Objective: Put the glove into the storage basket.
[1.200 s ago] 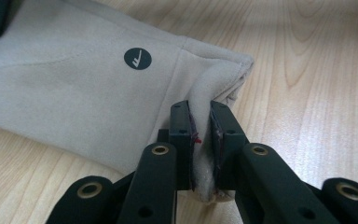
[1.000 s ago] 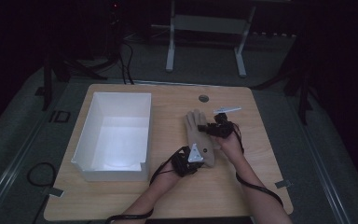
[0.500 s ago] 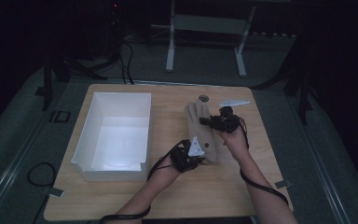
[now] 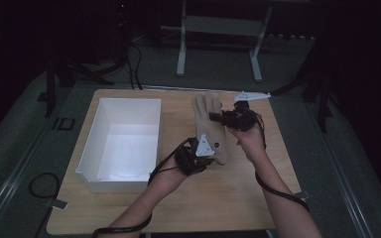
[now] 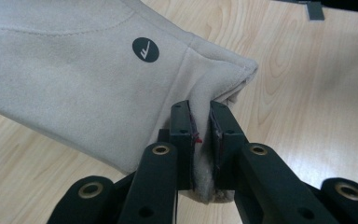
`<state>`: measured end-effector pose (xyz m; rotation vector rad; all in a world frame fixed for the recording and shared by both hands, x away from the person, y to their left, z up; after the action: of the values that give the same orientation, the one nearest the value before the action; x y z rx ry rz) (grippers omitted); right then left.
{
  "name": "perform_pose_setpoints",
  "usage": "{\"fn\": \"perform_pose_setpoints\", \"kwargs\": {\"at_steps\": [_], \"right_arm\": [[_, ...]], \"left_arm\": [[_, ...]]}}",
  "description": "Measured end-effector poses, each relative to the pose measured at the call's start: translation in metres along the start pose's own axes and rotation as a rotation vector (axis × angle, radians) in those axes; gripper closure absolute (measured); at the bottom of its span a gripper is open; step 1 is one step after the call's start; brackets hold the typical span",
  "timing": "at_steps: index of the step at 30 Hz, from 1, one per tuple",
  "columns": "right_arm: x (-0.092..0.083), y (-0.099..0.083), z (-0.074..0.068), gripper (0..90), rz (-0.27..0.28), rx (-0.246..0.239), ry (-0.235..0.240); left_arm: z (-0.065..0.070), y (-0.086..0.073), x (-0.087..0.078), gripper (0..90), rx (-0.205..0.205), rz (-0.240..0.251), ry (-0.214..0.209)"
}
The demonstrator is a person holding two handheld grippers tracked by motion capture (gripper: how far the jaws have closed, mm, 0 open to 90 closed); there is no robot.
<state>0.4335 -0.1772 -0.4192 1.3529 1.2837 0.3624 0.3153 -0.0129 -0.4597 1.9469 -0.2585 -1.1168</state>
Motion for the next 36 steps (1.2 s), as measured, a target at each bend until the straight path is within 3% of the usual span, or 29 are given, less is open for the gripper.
{"fn": "perform_pose_setpoints", "kwargs": {"at_steps": [11,16,29,36], "right_arm": [[0.011,0.032,-0.023,72.7,0.026,-0.023,0.043],[0.020,0.041,-0.033,72.7,0.031,-0.036,0.067],[0.054,0.068,-0.061,72.6,0.024,-0.063,0.114],[0.075,0.077,-0.075,72.6,0.014,-0.073,0.137]], "left_arm": [[-0.021,0.003,-0.037,82.3,-0.008,-0.018,0.020],[-0.029,-0.004,-0.049,82.3,-0.034,-0.018,0.017],[-0.052,-0.024,-0.084,82.2,-0.045,-0.021,0.074],[-0.062,-0.038,-0.101,82.3,-0.074,-0.024,0.097]]}}
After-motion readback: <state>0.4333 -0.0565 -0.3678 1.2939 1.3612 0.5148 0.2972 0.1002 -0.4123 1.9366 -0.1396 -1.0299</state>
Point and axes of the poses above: each handheld gripper's, and its own axes: x roughly forward along the jaws, y roughly out of its top, z roughly to its right, the point moved 2 cm from there along x, roughly forward along the jaws, and after that the axes turned 10 degrees about y, right-handed, at the moved point
